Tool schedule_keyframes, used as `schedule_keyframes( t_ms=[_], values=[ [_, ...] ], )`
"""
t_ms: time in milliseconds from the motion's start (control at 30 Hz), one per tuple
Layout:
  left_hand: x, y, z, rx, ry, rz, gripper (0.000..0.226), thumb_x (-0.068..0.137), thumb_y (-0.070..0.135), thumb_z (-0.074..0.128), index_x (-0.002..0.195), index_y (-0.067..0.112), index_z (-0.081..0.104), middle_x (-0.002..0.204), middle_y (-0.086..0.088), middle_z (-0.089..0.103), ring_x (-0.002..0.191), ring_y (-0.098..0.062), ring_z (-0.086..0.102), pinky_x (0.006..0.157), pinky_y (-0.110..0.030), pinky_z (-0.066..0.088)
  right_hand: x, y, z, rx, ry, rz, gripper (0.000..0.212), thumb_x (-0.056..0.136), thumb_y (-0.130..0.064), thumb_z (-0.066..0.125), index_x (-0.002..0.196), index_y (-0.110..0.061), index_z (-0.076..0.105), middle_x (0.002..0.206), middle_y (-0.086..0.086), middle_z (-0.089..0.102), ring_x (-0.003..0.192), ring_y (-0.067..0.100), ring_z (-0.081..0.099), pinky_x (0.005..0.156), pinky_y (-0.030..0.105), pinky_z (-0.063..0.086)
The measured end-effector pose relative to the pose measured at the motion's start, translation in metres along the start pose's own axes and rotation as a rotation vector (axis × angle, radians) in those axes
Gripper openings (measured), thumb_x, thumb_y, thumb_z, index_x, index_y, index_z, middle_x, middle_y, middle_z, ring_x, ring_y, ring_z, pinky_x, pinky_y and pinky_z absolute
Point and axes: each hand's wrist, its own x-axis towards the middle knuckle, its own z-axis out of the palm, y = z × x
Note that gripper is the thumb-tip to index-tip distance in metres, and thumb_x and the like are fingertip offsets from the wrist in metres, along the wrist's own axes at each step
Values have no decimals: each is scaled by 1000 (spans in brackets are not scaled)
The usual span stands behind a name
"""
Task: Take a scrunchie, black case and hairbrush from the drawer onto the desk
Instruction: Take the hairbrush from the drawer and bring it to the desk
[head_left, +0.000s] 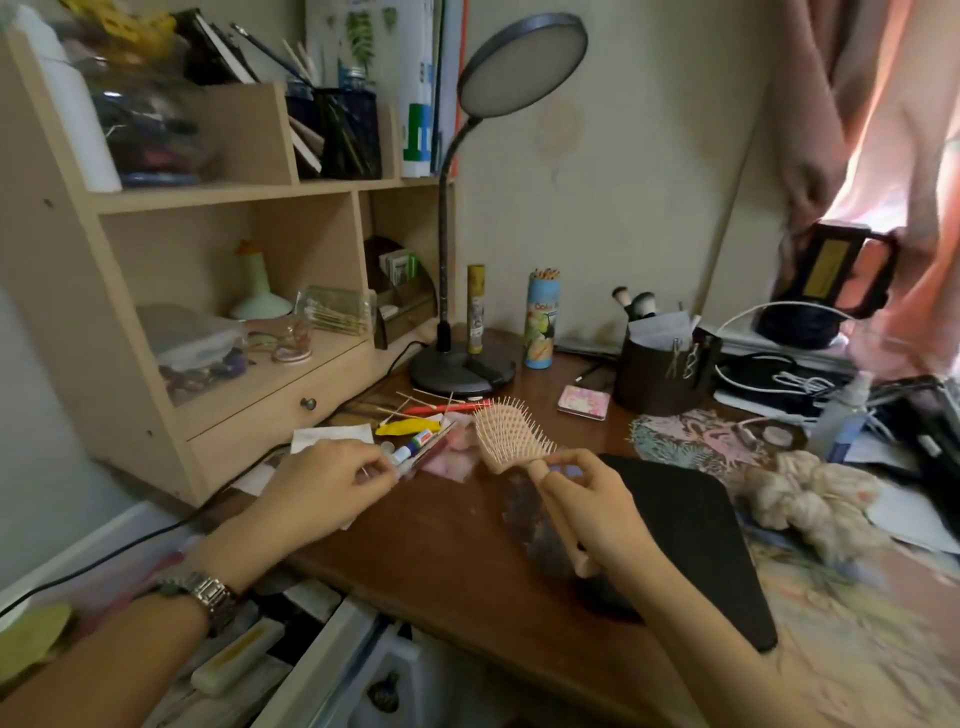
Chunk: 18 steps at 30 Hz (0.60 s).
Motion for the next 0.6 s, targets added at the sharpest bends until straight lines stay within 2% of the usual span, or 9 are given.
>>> schedule_keyframes(
  t_ms=[167, 333, 467, 600],
  values=[
    [16, 15, 13, -14, -22, 31, 22, 87, 48, 53, 95, 34, 69, 103, 9, 69, 91, -7, 60, 70, -33, 54, 22, 12, -1, -27, 87, 52, 8, 87, -38, 58, 90, -32, 58, 89, 0, 67, 77, 15, 67, 68, 34, 56],
    [28, 25, 22, -34, -46, 72, 24, 88, 48, 53, 99, 33, 68, 102, 11, 69, 93, -5, 60, 68, -24, 50, 31, 15, -1, -78, 129, 43, 15, 87, -42, 55, 94, -29, 58, 92, 2, 67, 77, 13, 63, 60, 27, 46],
    [34, 26, 29, -50, -53, 83, 23, 88, 47, 54, 98, 32, 68, 98, 11, 69, 87, -4, 59, 64, -19, 46, 34, 14, 3, -108, 98, 22, 19, 91, -40, 51, 104, -26, 55, 85, -10, 58, 72, 3, 57, 55, 21, 42],
    [37, 23, 32, -61, -63, 81, 23, 87, 47, 54, 96, 32, 69, 97, 12, 69, 86, -4, 59, 65, -22, 48, 38, 15, 11, -144, 86, -7, 19, 92, -37, 52, 104, -22, 56, 87, -8, 59, 70, 3, 57, 53, 17, 40]
  ],
)
